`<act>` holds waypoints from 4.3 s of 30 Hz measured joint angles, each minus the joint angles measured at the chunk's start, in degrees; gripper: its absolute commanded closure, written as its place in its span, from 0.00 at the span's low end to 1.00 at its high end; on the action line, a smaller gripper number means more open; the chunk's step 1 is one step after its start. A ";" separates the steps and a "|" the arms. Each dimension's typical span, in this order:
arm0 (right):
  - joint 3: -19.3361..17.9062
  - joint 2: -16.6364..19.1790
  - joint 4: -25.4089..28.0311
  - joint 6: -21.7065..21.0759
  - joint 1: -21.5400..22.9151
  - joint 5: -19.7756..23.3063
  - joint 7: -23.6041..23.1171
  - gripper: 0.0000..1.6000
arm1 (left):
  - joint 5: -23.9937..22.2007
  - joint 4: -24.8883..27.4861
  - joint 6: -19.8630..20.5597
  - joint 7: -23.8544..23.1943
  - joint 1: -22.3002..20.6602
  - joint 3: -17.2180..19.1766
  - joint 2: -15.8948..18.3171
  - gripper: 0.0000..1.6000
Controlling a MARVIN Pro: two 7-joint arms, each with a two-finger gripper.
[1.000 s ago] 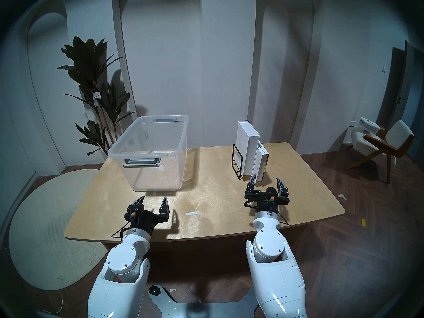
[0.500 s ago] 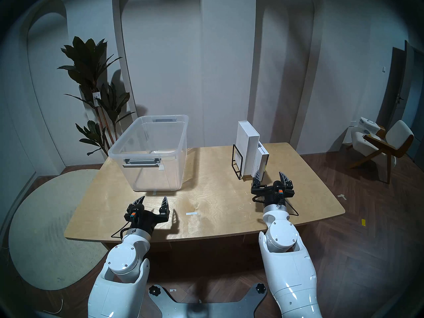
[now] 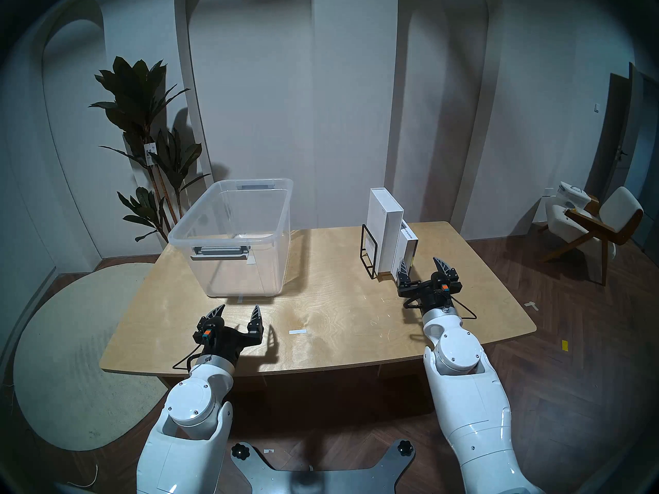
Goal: Pack the books into the storage box
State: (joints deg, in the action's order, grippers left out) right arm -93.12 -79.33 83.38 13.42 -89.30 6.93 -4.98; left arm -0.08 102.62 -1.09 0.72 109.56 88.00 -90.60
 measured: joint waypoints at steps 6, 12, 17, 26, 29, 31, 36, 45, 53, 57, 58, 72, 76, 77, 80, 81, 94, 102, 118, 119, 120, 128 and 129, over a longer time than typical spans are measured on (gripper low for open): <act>0.10 0.64 -2.60 1.07 1.36 0.35 -1.51 0.00 | 0.00 0.00 0.00 0.00 0.00 0.00 0.00 0.00; 0.52 1.06 -4.23 1.49 2.94 1.11 -3.32 0.00 | 0.01 0.00 0.00 0.00 0.00 0.00 -0.01 0.00; 0.99 1.11 -4.16 -0.17 4.20 2.81 -5.10 0.00 | 0.02 0.00 0.00 -0.01 0.01 0.00 -0.01 0.00; 1.96 0.64 -4.19 -2.02 5.98 3.02 -4.78 0.00 | 0.03 0.00 0.00 -0.01 0.01 0.00 -0.02 0.00; 2.27 0.30 -4.29 -1.62 6.32 1.84 -3.31 0.00 | 0.03 0.00 0.00 -0.01 0.01 0.00 -0.02 0.00; 2.35 0.12 -4.24 -1.45 6.42 1.41 -2.67 0.00 | 0.03 0.00 0.00 -0.01 0.01 0.00 -0.02 0.00; 2.12 -0.27 -2.85 -1.40 6.09 0.72 -1.19 0.00 | 0.04 0.00 0.00 -0.01 0.02 0.00 -0.03 0.00; 0.90 0.24 -1.42 -1.41 4.49 -0.02 -0.35 0.00 | 0.04 0.01 0.01 -0.01 0.02 0.01 -0.03 0.00; 0.61 1.31 -4.95 -1.51 5.94 0.54 -2.11 0.00 | 0.04 0.01 0.01 -0.02 0.03 0.01 -0.04 0.00; 1.25 1.75 -7.61 -1.51 7.48 0.82 -3.31 0.00 | 0.04 0.01 0.01 -0.02 0.03 0.01 -0.04 0.00; 1.40 1.80 -8.04 -1.50 7.78 0.86 -3.48 0.00 | 0.05 0.01 0.01 -0.02 0.03 0.01 -0.04 0.00; 3.56 1.97 -12.94 -0.59 11.80 1.27 -5.06 0.11 | 0.05 0.00 0.01 -0.02 0.03 0.01 -0.05 0.00; 3.93 1.94 -13.21 -0.28 12.28 1.34 -5.20 0.39 | 0.06 0.00 0.01 -0.02 0.03 0.01 -0.05 0.00; 4.03 1.92 -13.38 -0.21 12.47 1.35 -5.20 0.42 | 0.06 0.01 0.01 -0.02 0.03 0.01 -0.05 0.00; 4.06 1.83 -13.61 -0.19 12.76 1.34 -4.81 0.56 | 0.06 0.01 0.01 -0.02 0.03 0.01 -0.05 0.00; 4.06 1.79 -13.66 -0.19 12.85 1.28 -4.55 0.63 | 0.06 0.01 0.01 -0.02 0.03 0.01 -0.05 0.00; 3.33 0.46 -12.05 1.83 11.92 0.46 -1.26 1.00 | 0.06 0.01 0.02 -0.03 0.04 0.01 -0.06 0.00; 2.44 -1.13 -8.19 4.45 10.20 0.74 1.05 1.00 | 0.07 0.00 0.02 -0.03 0.04 0.01 -0.06 0.00; 3.44 -3.78 1.74 9.39 11.57 0.41 4.40 1.00 | 0.10 -0.11 0.01 -0.03 0.03 0.01 -0.07 0.00; 3.80 -3.86 2.46 9.73 11.74 0.22 4.36 1.00 | 0.10 -0.12 0.01 -0.03 0.03 0.01 -0.07 0.00; 4.04 -3.92 2.89 10.00 11.86 0.07 4.31 1.00 | 0.10 -0.12 0.01 -0.03 0.02 0.01 -0.07 0.00; 7.20 -4.64 9.11 12.19 12.65 -3.12 4.15 1.00 | 0.11 -0.15 0.01 -0.03 0.02 0.01 -0.07 0.00; 7.52 -4.75 9.74 12.25 12.67 -3.52 4.27 1.00 | 0.11 -0.15 0.01 -0.03 0.02 0.01 -0.08 0.00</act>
State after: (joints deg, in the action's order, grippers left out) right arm -85.60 -84.09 93.12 25.67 -76.63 3.42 -0.71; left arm 0.03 102.47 -1.08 0.69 109.58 88.01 -90.67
